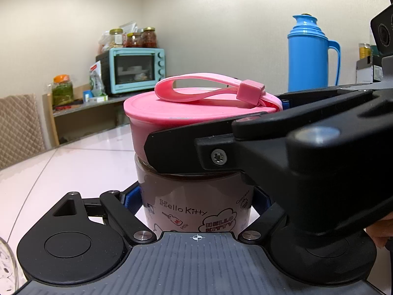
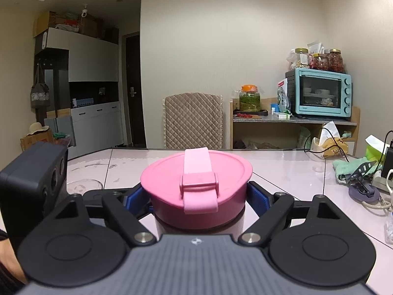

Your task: Unscrew bottle cap and pour

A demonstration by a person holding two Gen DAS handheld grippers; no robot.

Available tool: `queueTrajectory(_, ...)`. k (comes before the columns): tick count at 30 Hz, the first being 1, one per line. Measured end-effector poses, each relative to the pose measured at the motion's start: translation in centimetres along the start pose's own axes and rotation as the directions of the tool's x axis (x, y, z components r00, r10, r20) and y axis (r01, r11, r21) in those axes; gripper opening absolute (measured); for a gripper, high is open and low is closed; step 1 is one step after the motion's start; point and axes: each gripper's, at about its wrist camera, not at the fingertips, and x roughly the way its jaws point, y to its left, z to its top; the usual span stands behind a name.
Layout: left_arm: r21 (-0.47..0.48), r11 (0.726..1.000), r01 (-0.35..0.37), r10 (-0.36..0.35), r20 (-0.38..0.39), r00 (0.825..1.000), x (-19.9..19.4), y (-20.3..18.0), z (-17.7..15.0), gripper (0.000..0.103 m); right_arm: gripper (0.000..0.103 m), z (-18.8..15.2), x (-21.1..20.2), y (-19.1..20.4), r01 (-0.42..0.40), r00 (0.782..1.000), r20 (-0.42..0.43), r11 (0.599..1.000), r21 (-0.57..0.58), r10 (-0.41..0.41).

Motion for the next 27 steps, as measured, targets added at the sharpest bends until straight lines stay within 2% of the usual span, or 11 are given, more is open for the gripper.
queueTrajectory(6,0.000,1.000,0.000,0.000,0.000,1.000,-0.1,-0.2,0.0,0.090,0.085,-0.2,0.1,-2.1,-0.137,0.991,0.005,0.990,-0.042,0.137)
queueTrajectory(8,0.000,1.000,0.000,0.000,0.000,1.000,-0.1,-0.4,0.0,0.090,0.085,-0.1,0.3,-3.5,-0.223,0.975,0.003,0.973,-0.067,0.224)
queueTrajectory(9,0.001,1.000,0.000,0.000,0.000,1.000,-0.1,-0.6,0.0,0.090,0.085,-0.1,0.5,-4.2,-0.269,0.963,0.001,0.960,-0.080,0.270)
queueTrajectory(11,0.001,1.000,0.000,0.000,0.000,1.000,0.3,-0.4,0.1,0.090,0.085,0.0,1.1,-6.0,-0.381,0.924,-0.008,0.918,-0.110,0.383)
queueTrajectory(14,0.001,1.000,0.000,0.000,0.000,1.000,0.4,-0.2,0.1,0.090,0.085,0.2,1.8,-7.6,-0.483,0.874,-0.018,0.865,-0.138,0.486)
queueTrajectory(15,0.000,1.000,0.000,0.000,0.000,1.000,0.3,0.0,0.1,0.090,0.085,0.3,1.9,-7.8,-0.498,0.866,-0.019,0.856,-0.141,0.500)
queueTrajectory(16,0.000,1.000,0.000,0.000,0.000,1.000,0.2,0.1,0.0,0.090,0.085,0.3,2.3,-8.5,-0.540,0.839,-0.022,0.828,-0.148,0.543)
queueTrajectory(23,-0.001,1.000,0.001,-0.001,0.000,1.000,0.3,-0.4,0.1,0.090,0.086,0.7,2.0,-8.2,-0.531,0.845,-0.019,0.835,-0.142,0.534)
queueTrajectory(27,-0.001,1.000,0.000,0.000,0.000,1.000,0.3,-0.3,0.1,0.090,0.090,1.0,1.7,-8.0,-0.521,0.852,-0.016,0.842,-0.138,0.524)
